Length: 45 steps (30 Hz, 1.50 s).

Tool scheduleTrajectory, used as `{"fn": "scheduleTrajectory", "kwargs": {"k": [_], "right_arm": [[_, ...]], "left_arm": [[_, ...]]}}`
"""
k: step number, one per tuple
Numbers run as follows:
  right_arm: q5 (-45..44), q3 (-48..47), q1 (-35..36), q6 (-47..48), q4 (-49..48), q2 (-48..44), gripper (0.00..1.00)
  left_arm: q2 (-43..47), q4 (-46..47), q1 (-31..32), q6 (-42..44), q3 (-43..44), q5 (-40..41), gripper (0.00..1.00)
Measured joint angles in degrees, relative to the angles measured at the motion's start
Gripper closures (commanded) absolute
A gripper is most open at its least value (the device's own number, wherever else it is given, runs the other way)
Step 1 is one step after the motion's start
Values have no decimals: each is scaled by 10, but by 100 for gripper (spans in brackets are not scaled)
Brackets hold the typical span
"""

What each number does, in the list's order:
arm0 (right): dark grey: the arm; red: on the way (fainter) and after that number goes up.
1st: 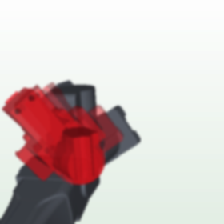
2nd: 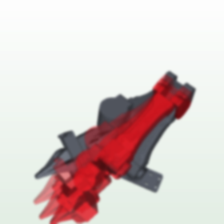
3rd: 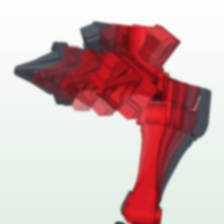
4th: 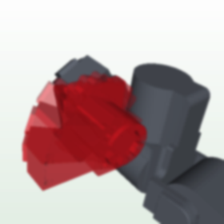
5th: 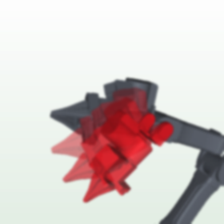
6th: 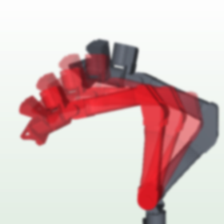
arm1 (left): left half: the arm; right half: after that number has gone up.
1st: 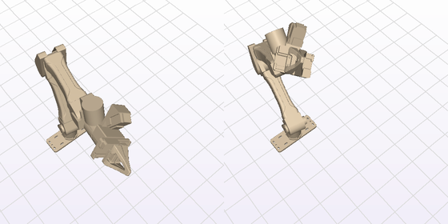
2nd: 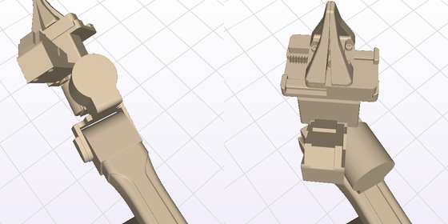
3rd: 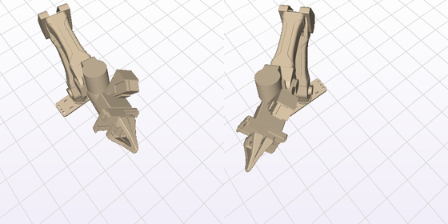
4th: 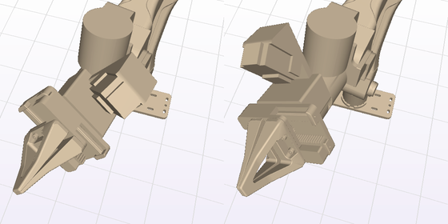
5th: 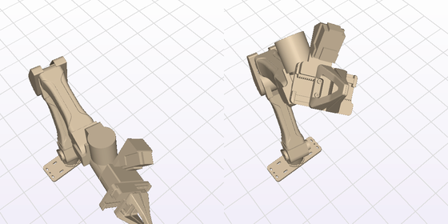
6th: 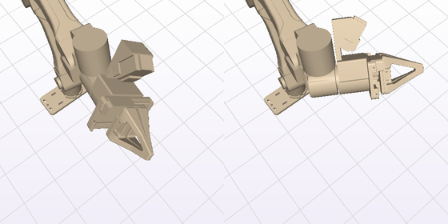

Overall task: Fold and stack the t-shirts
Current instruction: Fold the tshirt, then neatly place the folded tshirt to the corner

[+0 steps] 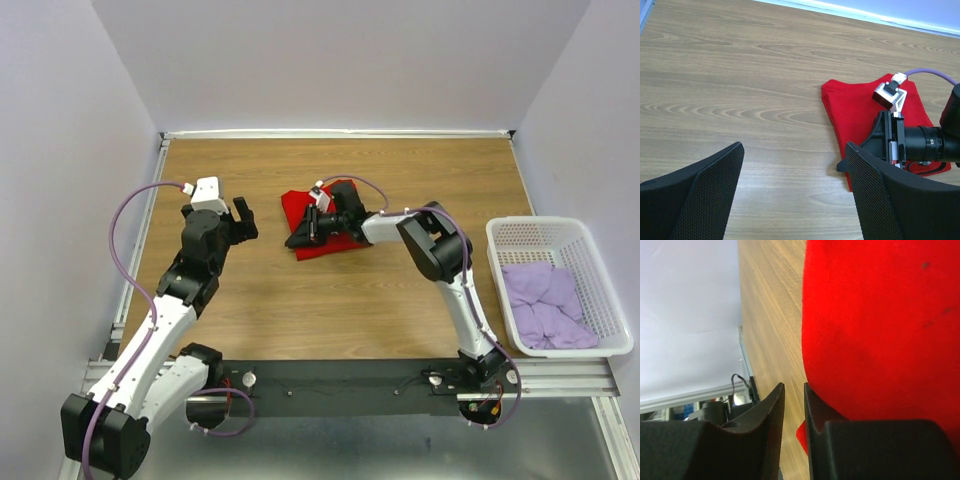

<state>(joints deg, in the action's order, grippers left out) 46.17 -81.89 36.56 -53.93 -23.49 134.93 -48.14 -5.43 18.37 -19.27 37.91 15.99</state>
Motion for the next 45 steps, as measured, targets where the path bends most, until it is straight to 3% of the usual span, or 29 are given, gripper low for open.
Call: {"fn": "scheduleTrajectory", "kwargs": {"k": [8,16,25,40,45], "right_arm": [[-74,-8,1,104,155,-99,53],[-231,-14,-41,241,352,-253,21],[-348,21,-113,338,487,-284,25],[-325,10,-130,373,519,-197,41],[-311,-1,-130,374,520,-185,41]], "left_arm": [[-7,1,0,1,0,0,11],[-8,1,0,6,0,0,11],[-17,1,0,9,0,1,12],[-41,-4,0,11,0,3,13],[-45,-5,0,11,0,3,14]]}}
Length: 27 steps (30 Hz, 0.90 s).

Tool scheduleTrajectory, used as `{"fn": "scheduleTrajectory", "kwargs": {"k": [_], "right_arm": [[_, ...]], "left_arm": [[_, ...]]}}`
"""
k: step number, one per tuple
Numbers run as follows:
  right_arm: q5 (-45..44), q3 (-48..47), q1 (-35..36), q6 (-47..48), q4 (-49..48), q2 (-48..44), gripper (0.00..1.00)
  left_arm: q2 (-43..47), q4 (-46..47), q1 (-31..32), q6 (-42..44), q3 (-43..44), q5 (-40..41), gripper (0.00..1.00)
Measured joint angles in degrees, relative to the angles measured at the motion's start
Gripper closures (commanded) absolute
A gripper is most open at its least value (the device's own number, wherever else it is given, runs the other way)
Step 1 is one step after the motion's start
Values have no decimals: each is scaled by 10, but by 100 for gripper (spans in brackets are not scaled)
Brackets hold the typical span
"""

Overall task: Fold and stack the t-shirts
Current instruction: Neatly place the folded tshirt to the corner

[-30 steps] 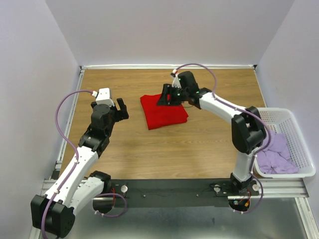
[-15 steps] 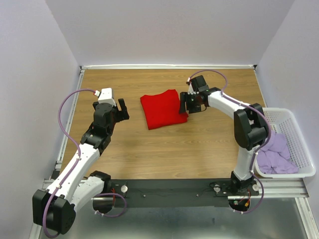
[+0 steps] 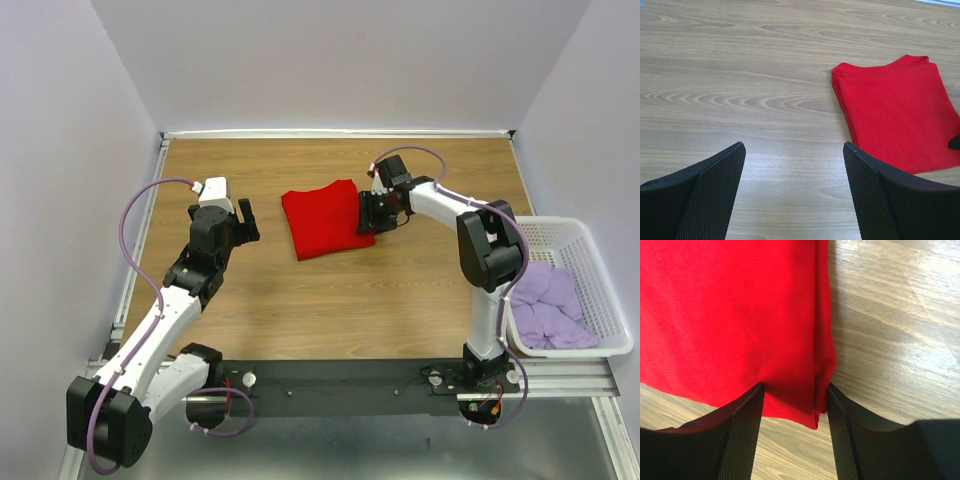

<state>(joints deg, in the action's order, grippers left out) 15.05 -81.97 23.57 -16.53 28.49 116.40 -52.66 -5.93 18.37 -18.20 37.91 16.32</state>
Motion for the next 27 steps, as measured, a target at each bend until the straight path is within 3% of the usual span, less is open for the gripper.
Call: {"fn": "scheduleTrajectory", "kwargs": {"k": [15,27], "right_arm": [[-69,-34,2,1,35,2,38],[-37,-54,9,1,56,7,40]], "left_arm": [[2,-2,0,0,0,-15,14],[-13,-7,0,-3,0,-3,14]]}}
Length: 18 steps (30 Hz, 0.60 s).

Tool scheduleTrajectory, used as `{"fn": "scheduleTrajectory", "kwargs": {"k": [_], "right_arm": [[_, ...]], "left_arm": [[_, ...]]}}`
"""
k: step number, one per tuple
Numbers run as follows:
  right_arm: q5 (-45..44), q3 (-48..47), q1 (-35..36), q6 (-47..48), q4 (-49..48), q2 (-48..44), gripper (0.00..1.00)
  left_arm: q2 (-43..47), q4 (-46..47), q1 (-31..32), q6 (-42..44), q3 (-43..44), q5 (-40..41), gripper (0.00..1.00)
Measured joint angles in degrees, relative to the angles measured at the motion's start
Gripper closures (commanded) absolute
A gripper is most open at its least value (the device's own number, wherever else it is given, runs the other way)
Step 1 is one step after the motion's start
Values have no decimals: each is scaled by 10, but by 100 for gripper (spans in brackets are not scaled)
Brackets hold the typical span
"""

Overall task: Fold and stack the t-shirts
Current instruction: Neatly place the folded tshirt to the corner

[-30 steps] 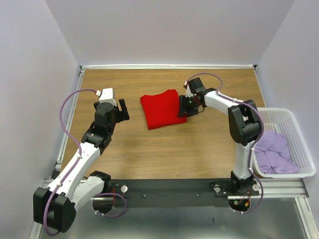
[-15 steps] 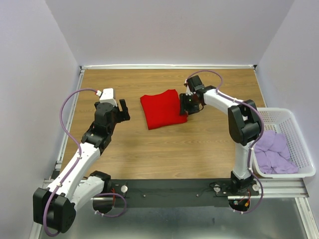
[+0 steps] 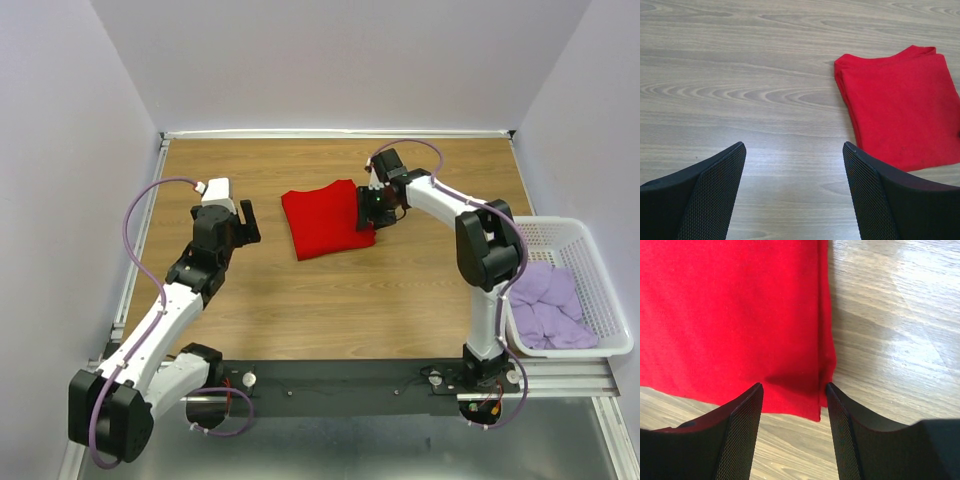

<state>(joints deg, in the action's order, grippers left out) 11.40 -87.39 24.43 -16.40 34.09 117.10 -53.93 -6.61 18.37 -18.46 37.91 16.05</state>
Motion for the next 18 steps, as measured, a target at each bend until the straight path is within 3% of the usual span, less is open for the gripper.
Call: {"fn": "scheduleTrajectory", "kwargs": {"k": [9,18], "right_arm": [[-1,-7,-1,4,2,25,45],[-13,-26,0,29,4,40,74]], "left_arm": [[-16,0,0,0,0,1,14],[-16,0,0,0,0,1,15]]}}
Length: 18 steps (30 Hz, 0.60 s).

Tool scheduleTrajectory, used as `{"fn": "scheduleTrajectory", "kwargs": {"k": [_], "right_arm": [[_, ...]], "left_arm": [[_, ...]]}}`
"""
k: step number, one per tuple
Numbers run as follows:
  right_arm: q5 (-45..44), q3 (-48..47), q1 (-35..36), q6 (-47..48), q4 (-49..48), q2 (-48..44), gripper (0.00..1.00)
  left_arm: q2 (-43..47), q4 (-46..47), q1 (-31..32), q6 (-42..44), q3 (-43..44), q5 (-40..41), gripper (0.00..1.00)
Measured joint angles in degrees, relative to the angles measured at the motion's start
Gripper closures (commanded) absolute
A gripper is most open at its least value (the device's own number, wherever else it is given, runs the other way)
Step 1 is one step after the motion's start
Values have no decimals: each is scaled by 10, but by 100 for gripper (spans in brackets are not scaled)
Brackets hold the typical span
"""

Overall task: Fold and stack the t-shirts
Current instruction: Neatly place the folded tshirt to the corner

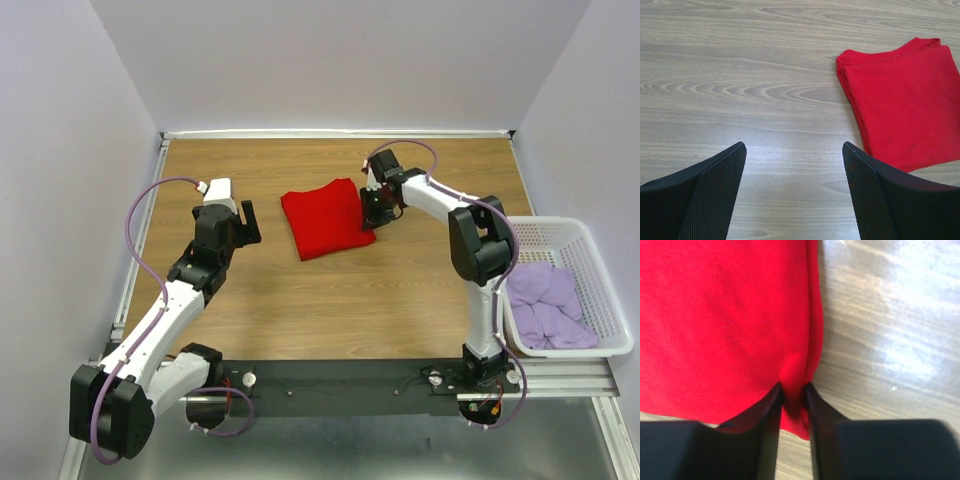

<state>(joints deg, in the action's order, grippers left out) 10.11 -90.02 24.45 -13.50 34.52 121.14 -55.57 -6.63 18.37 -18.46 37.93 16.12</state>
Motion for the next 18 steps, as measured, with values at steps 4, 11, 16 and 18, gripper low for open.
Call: {"fn": "scheduleTrajectory", "kwargs": {"k": [4,11,16,18], "right_arm": [[-3,-14,0,17,1,9,93],[-34,-29,-8,35,0,16,99],[-93,-46,-49,52,1,21,99],[-120,-53,-72,62,1,22,99]], "left_arm": [[0,0,0,0,0,0,14],[0,0,0,0,0,0,15],[3,0,0,0,0,0,14],[6,0,0,0,0,0,14]]}}
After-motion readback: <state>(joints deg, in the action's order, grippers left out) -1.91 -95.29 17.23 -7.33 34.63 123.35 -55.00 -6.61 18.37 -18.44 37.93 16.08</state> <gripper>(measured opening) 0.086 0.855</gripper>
